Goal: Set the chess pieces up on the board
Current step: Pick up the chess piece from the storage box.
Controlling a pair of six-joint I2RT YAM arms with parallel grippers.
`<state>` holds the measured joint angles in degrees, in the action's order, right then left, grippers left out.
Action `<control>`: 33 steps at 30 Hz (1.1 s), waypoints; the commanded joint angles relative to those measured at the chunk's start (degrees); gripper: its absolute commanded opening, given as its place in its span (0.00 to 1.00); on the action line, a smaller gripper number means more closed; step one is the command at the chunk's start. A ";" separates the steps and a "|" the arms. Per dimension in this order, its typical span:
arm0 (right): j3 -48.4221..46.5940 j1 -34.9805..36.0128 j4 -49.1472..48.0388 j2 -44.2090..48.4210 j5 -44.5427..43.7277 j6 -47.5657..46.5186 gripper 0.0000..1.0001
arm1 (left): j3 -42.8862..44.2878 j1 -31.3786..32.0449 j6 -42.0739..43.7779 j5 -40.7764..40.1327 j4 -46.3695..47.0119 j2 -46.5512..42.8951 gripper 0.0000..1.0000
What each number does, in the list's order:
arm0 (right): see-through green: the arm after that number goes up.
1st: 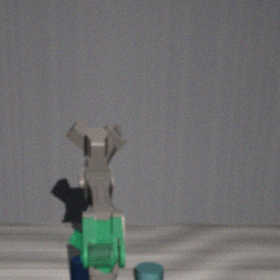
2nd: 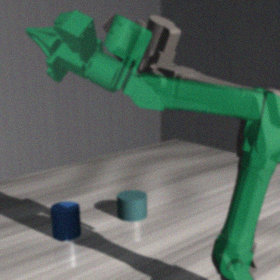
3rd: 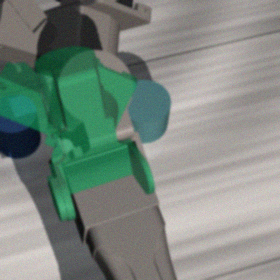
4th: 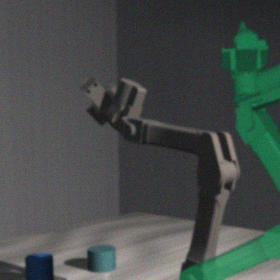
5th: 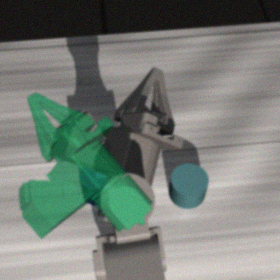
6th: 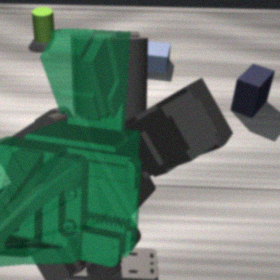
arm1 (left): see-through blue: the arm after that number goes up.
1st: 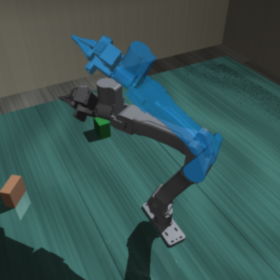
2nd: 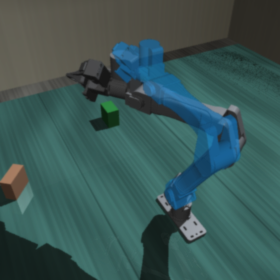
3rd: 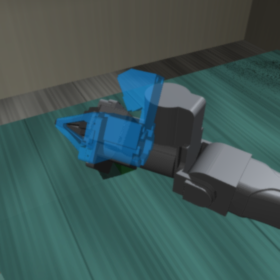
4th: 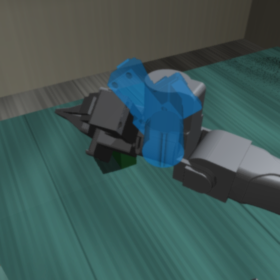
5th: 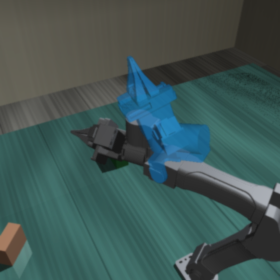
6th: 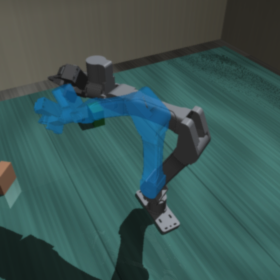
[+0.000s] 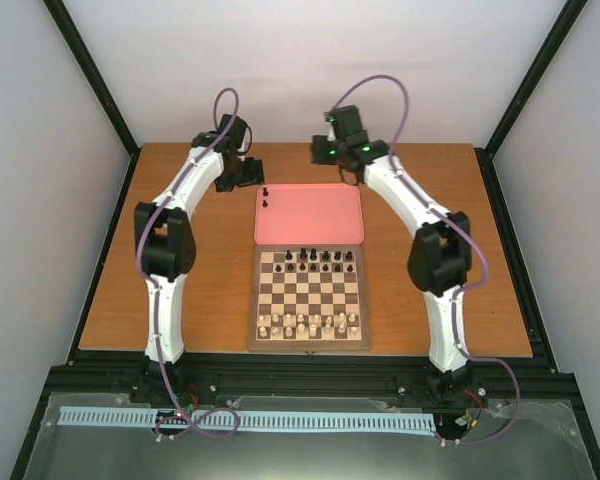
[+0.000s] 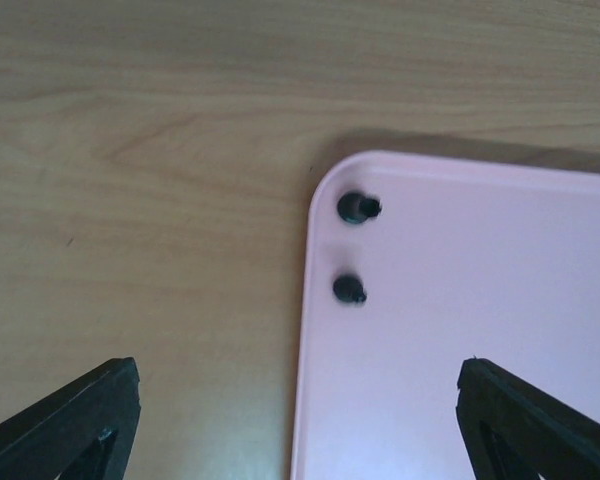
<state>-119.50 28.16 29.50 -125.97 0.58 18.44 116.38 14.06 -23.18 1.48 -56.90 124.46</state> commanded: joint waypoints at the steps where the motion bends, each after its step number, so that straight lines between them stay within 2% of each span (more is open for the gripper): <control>1: 6.33 -5.06 4.87 5.94 -4.99 0.20 0.63 | 10.27 1.66 -0.02 -0.06 -3.45 7.69 0.87; 6: 9.99 -6.90 8.81 8.85 -5.53 -2.13 0.64 | 17.25 3.54 0.19 0.09 -4.86 14.91 0.82; 13: 15.91 -7.97 7.98 12.23 -4.57 -2.19 0.64 | 23.95 3.62 0.88 0.76 -4.61 20.89 0.74; 33: 14.15 -9.22 10.32 9.48 -3.37 -3.65 0.64 | 26.59 3.60 2.58 -1.42 -3.77 25.70 0.49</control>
<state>-103.68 19.53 38.68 -116.99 -2.85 15.62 140.07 17.74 -21.63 1.06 -60.86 148.51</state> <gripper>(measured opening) 0.639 0.512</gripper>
